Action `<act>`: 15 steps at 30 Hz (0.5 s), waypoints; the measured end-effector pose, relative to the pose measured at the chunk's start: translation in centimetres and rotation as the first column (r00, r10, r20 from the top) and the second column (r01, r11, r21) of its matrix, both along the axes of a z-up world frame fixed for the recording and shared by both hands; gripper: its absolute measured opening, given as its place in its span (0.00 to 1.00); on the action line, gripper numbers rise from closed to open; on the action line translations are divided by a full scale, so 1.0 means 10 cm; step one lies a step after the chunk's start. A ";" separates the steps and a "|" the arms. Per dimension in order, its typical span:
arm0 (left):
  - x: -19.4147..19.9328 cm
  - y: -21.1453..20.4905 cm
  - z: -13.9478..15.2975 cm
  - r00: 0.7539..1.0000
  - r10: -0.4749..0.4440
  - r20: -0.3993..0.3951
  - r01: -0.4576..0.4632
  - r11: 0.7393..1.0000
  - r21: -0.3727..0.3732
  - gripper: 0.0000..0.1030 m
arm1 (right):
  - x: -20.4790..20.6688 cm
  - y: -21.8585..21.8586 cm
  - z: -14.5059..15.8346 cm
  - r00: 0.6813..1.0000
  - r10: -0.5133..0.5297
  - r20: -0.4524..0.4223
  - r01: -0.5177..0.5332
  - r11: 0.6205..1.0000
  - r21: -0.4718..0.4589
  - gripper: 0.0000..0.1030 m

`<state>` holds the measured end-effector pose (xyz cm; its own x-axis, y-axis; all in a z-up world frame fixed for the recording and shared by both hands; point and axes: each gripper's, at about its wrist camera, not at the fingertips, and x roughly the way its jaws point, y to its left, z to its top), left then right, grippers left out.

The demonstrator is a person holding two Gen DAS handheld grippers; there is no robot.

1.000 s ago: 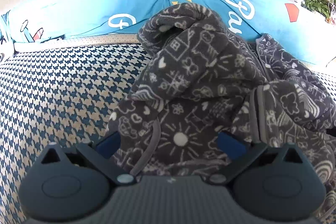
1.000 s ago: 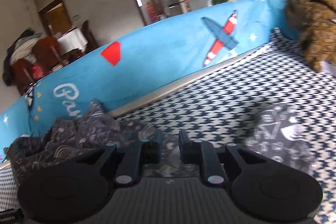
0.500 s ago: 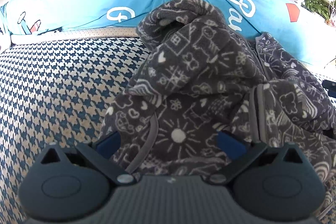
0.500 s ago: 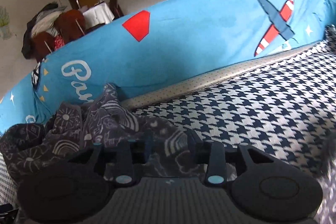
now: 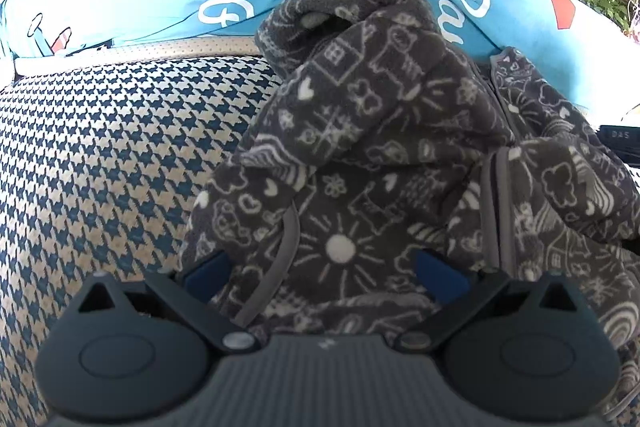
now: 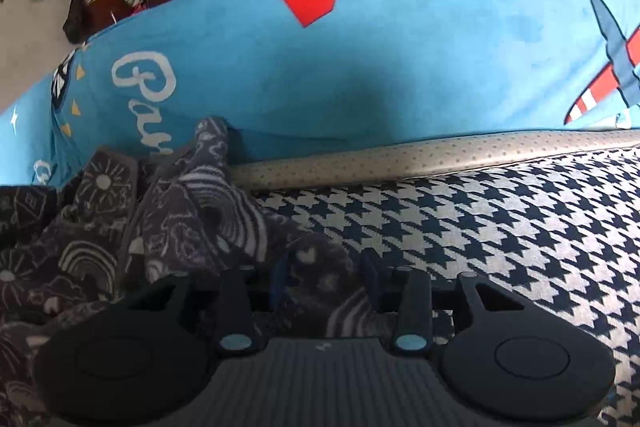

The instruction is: Fold clothes

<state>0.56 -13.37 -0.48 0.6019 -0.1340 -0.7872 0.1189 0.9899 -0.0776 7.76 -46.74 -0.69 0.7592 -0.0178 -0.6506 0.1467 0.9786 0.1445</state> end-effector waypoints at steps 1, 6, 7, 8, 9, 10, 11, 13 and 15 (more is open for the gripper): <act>0.00 -0.01 -0.01 1.000 -0.001 -0.002 0.001 1.000 0.002 1.00 | 0.02 0.02 -0.02 1.000 0.009 -0.002 -0.009 1.000 -0.008 0.42; 0.01 -0.03 -0.04 1.000 -0.005 -0.004 0.005 1.000 0.014 1.00 | 0.08 0.13 -0.02 0.998 0.062 -0.003 -0.062 0.998 -0.032 0.17; 0.01 -0.03 -0.04 1.000 -0.006 -0.002 0.006 1.000 0.016 1.00 | 0.08 0.14 -0.01 0.998 0.064 0.002 -0.063 0.997 -0.042 0.14; 0.01 -0.04 -0.04 1.000 -0.006 -0.001 0.006 1.000 0.016 1.00 | 0.08 0.16 0.00 0.998 0.065 0.007 -0.065 0.997 -0.052 0.12; 0.01 -0.04 -0.04 1.000 -0.007 0.000 0.007 1.000 0.014 1.00 | 0.08 0.18 0.02 0.998 0.064 0.015 -0.063 0.996 -0.063 0.11; 0.01 -0.04 -0.04 1.000 -0.007 0.001 0.007 1.000 0.013 1.00 | 0.06 0.17 0.07 0.998 0.039 0.045 -0.036 0.996 -0.077 0.11; 0.01 -0.04 -0.04 1.000 -0.007 0.002 0.007 1.000 0.011 1.00 | 0.04 0.16 0.12 0.997 0.012 0.078 -0.005 0.996 -0.089 0.10; -0.01 -0.04 -0.03 1.000 -0.007 0.003 0.007 1.000 0.010 1.00 | -0.02 0.09 0.27 0.981 -0.082 0.176 0.098 0.991 -0.090 0.09; -0.03 -0.05 -0.02 1.000 -0.008 0.003 0.008 1.000 0.009 1.00 | -0.08 0.07 0.38 0.945 -0.178 0.273 0.222 0.965 -0.138 0.09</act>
<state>0.21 -13.87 -0.73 0.6034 -0.1318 -0.7864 0.1271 0.9895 -0.0684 6.96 -46.00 3.14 0.8693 -0.2768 -0.4096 0.3214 0.9460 0.0427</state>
